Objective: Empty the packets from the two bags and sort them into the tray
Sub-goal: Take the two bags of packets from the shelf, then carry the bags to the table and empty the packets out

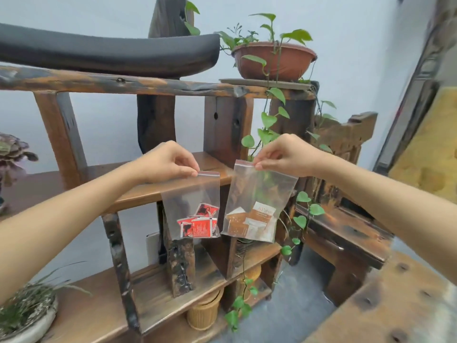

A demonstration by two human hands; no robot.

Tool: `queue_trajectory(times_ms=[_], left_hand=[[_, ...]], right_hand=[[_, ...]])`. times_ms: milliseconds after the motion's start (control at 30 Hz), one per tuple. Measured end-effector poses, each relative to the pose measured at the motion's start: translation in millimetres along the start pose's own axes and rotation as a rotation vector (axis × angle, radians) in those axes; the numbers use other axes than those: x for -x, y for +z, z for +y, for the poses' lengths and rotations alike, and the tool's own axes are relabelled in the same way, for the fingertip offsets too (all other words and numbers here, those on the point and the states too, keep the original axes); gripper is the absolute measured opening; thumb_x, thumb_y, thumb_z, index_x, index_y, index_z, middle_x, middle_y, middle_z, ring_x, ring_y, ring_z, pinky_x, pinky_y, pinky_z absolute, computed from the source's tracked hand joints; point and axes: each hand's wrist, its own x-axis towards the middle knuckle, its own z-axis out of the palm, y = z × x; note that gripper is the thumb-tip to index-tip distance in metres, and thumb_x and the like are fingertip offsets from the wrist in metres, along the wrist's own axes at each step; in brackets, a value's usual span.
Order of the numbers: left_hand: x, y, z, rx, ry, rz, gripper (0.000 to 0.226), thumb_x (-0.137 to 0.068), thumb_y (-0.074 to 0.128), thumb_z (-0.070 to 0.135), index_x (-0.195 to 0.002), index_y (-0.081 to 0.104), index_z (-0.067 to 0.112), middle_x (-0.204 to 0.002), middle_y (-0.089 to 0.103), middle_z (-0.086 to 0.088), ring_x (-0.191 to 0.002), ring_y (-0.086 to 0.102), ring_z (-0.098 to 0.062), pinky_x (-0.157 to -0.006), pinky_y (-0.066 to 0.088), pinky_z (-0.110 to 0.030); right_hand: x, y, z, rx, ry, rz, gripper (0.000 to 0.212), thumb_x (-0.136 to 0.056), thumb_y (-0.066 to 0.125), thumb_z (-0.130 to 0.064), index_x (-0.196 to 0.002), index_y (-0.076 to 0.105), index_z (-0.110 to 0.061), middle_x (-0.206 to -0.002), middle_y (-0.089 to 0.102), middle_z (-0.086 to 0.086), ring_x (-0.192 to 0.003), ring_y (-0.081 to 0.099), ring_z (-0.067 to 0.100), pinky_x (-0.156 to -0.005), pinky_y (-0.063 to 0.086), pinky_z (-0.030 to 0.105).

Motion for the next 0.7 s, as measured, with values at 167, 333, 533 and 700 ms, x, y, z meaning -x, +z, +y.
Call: queue_trajectory(times_ms=[167,333,533,700], left_hand=[[9,15,22,0.066,0.079,-0.024,0.005,-0.087,0.078,0.027,-0.085,0.081,0.03,-0.082,0.077,0.013,-0.083,0.071,-0.003,-0.075,0.06,-0.026],[18,29,37,0.121,0.155,-0.075,0.006,-0.088,0.077,0.028,-0.086,0.081,0.03,-0.083,0.078,0.01,-0.083,0.072,-0.004,-0.08,0.061,-0.031],[26,59,58,0.14,0.263,-0.138,0.005,-0.087,0.078,0.023,-0.086,0.081,0.027,-0.081,0.079,0.01,-0.078,0.073,-0.002,-0.077,0.06,-0.028],[32,95,79,0.091,0.381,-0.218,0.004,-0.087,0.078,0.024,-0.088,0.082,0.024,-0.082,0.077,0.013,-0.079,0.07,0.002,-0.076,0.059,-0.026]], right_hand=[[48,10,-11,-0.039,0.125,0.089,0.012,-0.091,0.076,-0.031,-0.099,0.082,-0.023,-0.092,0.08,-0.008,-0.084,0.072,0.001,-0.08,0.056,0.016],[95,17,-31,-0.017,0.226,0.153,0.012,-0.092,0.075,-0.028,-0.1,0.082,-0.022,-0.093,0.08,-0.007,-0.086,0.072,0.004,-0.074,0.049,0.003],[157,24,-61,-0.014,0.337,0.204,0.013,-0.092,0.075,-0.03,-0.1,0.083,-0.022,-0.092,0.079,-0.007,-0.087,0.071,0.007,-0.081,0.058,0.025],[214,25,-76,0.007,0.448,0.229,0.015,-0.091,0.076,-0.029,-0.102,0.083,-0.02,-0.095,0.079,-0.006,-0.088,0.071,0.005,-0.082,0.059,0.025]])
